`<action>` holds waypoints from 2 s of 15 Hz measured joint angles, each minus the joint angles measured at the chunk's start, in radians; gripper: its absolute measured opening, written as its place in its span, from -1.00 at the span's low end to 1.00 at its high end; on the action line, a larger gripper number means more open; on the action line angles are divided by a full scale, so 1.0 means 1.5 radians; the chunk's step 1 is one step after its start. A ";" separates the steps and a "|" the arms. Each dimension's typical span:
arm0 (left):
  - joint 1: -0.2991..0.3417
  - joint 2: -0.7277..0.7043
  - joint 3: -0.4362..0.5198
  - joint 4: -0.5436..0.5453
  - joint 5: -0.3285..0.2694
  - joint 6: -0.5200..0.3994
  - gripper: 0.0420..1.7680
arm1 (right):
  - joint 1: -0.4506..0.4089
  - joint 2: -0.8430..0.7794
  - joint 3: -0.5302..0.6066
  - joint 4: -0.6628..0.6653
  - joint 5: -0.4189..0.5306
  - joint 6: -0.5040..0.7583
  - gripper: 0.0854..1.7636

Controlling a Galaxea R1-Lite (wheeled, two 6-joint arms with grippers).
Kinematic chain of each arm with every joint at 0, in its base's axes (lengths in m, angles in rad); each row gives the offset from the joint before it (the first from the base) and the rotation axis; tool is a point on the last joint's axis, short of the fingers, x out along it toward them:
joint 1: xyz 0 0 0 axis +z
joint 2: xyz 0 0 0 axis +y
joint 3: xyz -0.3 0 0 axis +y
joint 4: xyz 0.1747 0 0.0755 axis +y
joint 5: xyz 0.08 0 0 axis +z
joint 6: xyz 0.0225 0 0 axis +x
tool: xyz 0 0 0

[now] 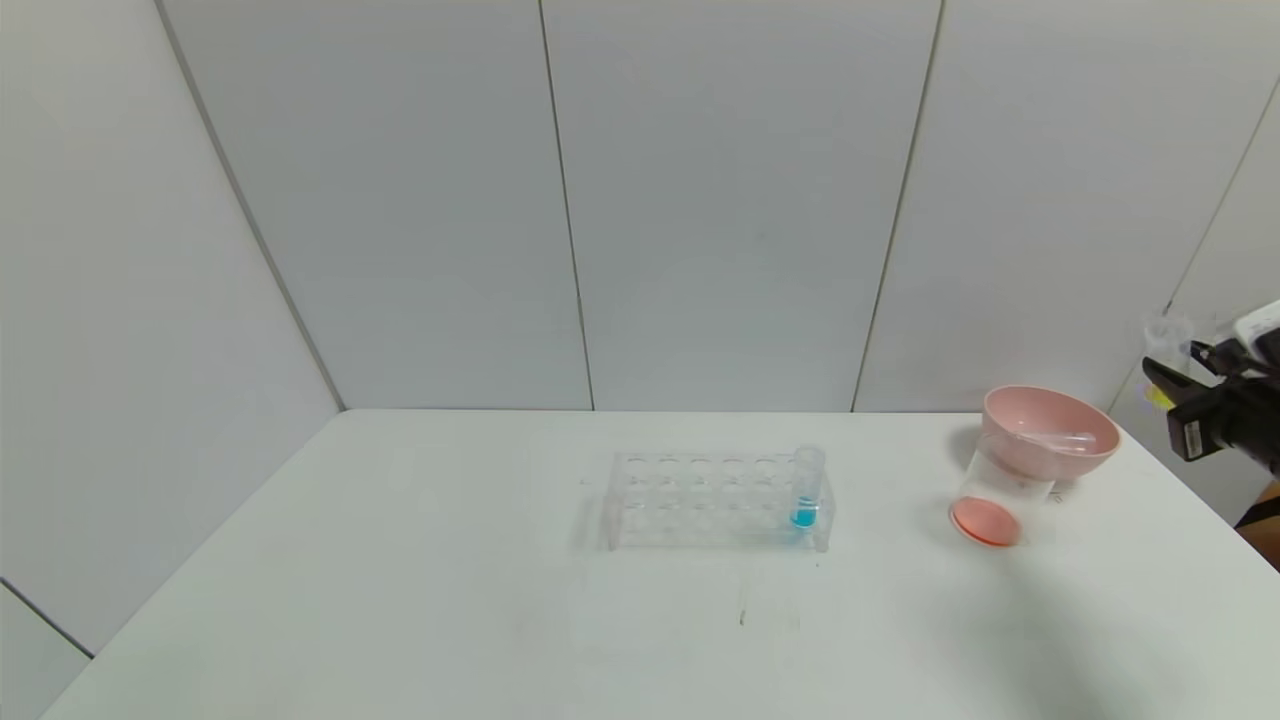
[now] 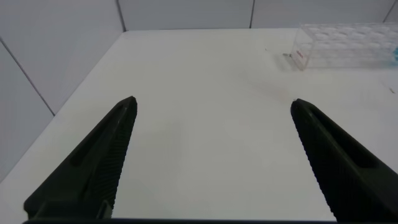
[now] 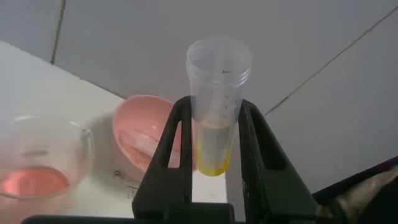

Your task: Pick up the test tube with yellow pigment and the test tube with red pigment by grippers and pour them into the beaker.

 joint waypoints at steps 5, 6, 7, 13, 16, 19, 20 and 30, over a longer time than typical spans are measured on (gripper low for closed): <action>0.000 0.000 0.000 0.000 0.000 0.000 1.00 | -0.027 0.045 0.021 -0.017 0.083 -0.195 -0.49; 0.000 0.000 0.000 0.000 0.000 0.000 1.00 | -0.027 0.049 0.024 -0.017 0.095 -0.229 -0.49; 0.000 0.000 0.000 0.000 0.000 0.000 1.00 | -0.027 0.052 0.027 -0.015 0.100 -0.260 -0.49; 0.000 0.000 0.000 0.000 0.000 0.000 1.00 | -0.020 0.064 0.021 -0.003 0.099 -0.403 -0.49; 0.000 0.000 0.000 0.000 0.000 0.000 1.00 | -0.006 0.069 0.015 -0.002 0.096 -0.449 -0.49; 0.000 0.000 0.000 0.000 0.000 0.000 1.00 | 0.003 0.072 0.013 -0.003 0.075 -0.496 -0.49; 0.000 0.000 0.000 0.000 0.000 0.000 1.00 | 0.008 0.074 0.013 -0.001 0.058 -0.510 -0.49; 0.000 0.000 0.000 0.000 0.000 0.000 1.00 | 0.057 0.085 0.002 0.028 -0.037 -0.603 -0.49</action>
